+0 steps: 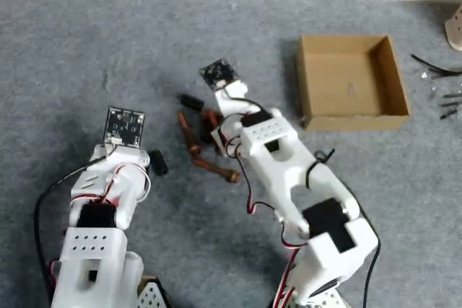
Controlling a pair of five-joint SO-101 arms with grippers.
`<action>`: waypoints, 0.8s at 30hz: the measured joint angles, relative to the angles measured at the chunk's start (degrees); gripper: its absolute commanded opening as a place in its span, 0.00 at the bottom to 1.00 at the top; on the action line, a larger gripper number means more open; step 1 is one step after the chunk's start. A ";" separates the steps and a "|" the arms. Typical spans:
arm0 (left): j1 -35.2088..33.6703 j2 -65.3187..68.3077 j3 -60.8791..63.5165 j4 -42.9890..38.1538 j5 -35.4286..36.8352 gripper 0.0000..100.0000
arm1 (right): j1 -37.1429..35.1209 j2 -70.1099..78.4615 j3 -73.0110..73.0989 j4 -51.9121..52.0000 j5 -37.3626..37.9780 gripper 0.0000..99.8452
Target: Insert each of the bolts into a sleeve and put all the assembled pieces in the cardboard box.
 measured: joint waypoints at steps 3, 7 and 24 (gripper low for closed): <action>0.00 0.00 0.00 0.00 0.00 0.01 | 0.00 1.76 -0.35 -2.11 2.20 0.12; 0.00 0.00 0.00 0.00 0.00 0.01 | 0.00 2.46 -0.35 -2.46 3.96 0.12; 0.00 0.00 0.00 0.00 0.00 0.01 | 2.90 -8.97 2.90 -2.99 5.10 0.12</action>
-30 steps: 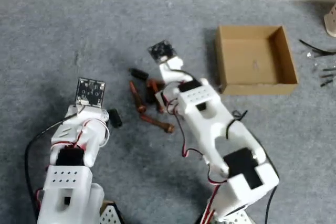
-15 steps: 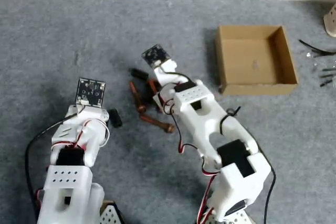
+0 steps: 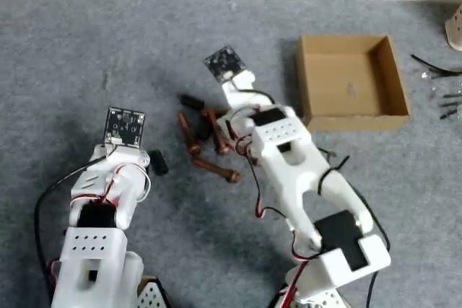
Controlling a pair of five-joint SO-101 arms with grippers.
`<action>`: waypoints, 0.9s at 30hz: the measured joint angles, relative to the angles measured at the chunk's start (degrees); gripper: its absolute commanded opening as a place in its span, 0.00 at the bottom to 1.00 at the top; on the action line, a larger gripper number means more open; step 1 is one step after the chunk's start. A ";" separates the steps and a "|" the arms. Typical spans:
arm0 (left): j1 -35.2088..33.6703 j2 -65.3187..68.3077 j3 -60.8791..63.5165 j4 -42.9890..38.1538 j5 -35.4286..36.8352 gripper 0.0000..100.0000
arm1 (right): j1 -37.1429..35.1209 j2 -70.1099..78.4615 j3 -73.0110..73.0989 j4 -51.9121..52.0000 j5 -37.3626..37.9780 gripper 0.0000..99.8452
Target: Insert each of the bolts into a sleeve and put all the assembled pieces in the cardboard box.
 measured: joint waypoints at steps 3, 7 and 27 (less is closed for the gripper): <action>0.00 0.00 0.00 0.00 0.00 0.01 | 0.09 -0.70 0.35 0.00 0.00 0.12; 0.00 0.00 0.00 0.00 0.00 0.01 | 0.26 1.85 0.35 0.00 -0.70 0.12; 0.00 0.00 0.00 0.00 0.00 0.01 | 4.04 20.57 -13.01 5.98 -1.14 0.12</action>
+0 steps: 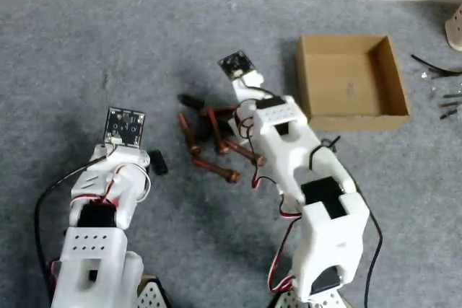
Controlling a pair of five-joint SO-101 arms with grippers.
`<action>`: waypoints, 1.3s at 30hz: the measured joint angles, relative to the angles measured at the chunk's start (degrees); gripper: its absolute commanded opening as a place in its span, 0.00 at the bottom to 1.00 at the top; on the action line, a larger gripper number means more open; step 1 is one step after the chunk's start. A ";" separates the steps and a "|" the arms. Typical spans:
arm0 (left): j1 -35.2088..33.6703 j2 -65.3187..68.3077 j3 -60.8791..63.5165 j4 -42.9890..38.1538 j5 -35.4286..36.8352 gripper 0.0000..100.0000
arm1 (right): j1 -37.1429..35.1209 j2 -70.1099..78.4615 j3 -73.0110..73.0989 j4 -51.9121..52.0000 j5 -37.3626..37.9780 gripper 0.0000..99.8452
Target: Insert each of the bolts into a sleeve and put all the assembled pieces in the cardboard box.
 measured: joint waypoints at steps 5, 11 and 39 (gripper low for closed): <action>0.00 0.00 0.00 0.00 0.00 0.01 | 0.00 2.20 -0.70 0.09 0.00 0.12; 0.00 0.00 0.00 0.00 0.00 0.01 | 0.09 5.89 -4.92 0.26 0.00 0.12; 0.00 0.00 0.00 0.00 0.00 0.01 | 3.08 -5.54 0.35 4.84 -4.66 0.00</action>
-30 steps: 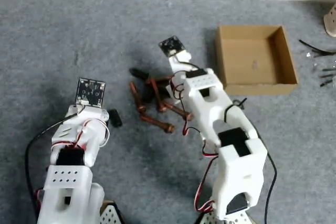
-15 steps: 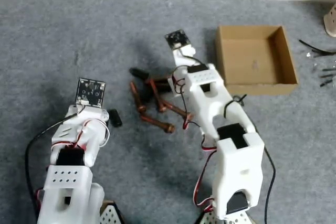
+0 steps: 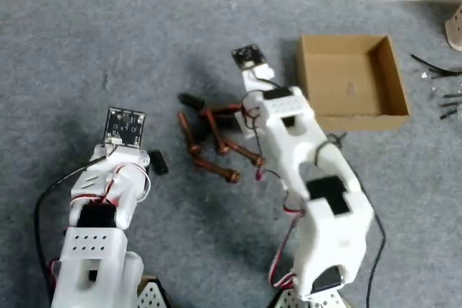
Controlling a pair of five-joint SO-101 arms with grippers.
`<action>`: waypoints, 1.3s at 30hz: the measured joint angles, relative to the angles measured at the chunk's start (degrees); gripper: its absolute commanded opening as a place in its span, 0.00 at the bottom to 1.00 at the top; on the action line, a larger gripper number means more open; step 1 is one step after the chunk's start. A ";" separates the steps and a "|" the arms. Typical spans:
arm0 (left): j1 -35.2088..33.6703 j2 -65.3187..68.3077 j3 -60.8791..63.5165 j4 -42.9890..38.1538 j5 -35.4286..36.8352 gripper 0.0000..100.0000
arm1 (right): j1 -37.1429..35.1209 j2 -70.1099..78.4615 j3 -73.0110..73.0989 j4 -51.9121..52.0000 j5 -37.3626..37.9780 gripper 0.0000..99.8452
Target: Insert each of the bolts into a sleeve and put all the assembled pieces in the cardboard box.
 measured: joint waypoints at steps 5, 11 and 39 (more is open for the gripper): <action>0.00 0.00 0.00 0.00 0.00 0.01 | 0.97 -14.15 15.56 -6.95 0.00 0.00; 0.00 0.00 0.00 0.00 0.00 0.01 | 1.14 -32.35 30.68 -13.01 0.00 0.00; 4.13 46.59 -28.40 2.29 -2.81 0.01 | 5.71 -100.57 82.73 -23.82 -0.18 0.00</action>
